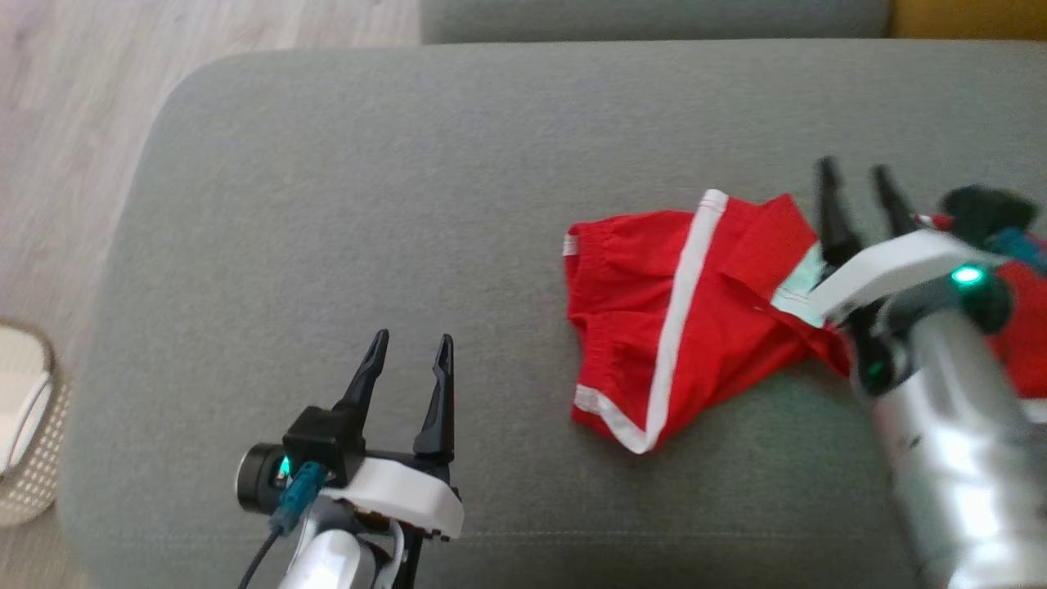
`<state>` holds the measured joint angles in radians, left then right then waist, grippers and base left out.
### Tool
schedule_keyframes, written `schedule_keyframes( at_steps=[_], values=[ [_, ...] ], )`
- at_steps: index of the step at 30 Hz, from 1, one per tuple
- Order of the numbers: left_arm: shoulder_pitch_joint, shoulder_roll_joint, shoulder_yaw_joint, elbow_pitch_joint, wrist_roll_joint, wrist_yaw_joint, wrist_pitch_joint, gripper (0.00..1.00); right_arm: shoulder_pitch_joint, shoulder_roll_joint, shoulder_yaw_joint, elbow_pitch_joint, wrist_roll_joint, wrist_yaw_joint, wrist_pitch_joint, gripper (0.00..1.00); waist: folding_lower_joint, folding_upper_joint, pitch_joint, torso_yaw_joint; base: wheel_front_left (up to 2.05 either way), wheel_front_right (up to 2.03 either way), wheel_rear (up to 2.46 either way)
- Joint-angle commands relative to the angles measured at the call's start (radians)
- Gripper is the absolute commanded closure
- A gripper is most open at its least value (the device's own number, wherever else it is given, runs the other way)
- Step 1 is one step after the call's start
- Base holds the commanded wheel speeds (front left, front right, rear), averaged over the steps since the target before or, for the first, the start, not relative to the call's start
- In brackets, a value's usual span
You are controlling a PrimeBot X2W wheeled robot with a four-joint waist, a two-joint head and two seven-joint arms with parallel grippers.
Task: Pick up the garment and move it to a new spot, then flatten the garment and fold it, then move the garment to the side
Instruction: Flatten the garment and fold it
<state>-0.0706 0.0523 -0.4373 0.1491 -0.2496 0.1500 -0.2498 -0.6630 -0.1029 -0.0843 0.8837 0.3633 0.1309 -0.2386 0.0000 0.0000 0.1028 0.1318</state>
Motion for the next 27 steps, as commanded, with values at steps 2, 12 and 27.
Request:
schedule_keyframes(
  at_steps=[2, 12, 27],
  values=[
    [-0.045, -0.002, 0.026, -0.035, -0.010, 0.004, -0.012, 0.00, 0.069, 0.021, 0.062, -0.112, -0.011, 0.000, -0.012, 0.00, 0.0000, 0.0000, -0.018, -0.030, 0.00, 0.00, 0.00],
    [-0.074, -0.002, -0.083, 0.069, -0.101, -0.074, -0.012, 0.00, 0.408, 0.049, 0.133, -0.565, -0.067, 0.000, 0.073, 0.00, 0.0000, 0.0000, -0.001, -0.137, 0.00, 0.00, 0.00],
    [-0.193, -0.002, -0.170, 0.301, -0.048, -0.154, -0.012, 0.00, 0.445, 0.052, 0.114, -0.770, -0.095, 0.000, 0.161, 0.00, 0.0000, 0.0000, 0.044, -0.212, 0.00, 0.00, 0.00]
  ],
)
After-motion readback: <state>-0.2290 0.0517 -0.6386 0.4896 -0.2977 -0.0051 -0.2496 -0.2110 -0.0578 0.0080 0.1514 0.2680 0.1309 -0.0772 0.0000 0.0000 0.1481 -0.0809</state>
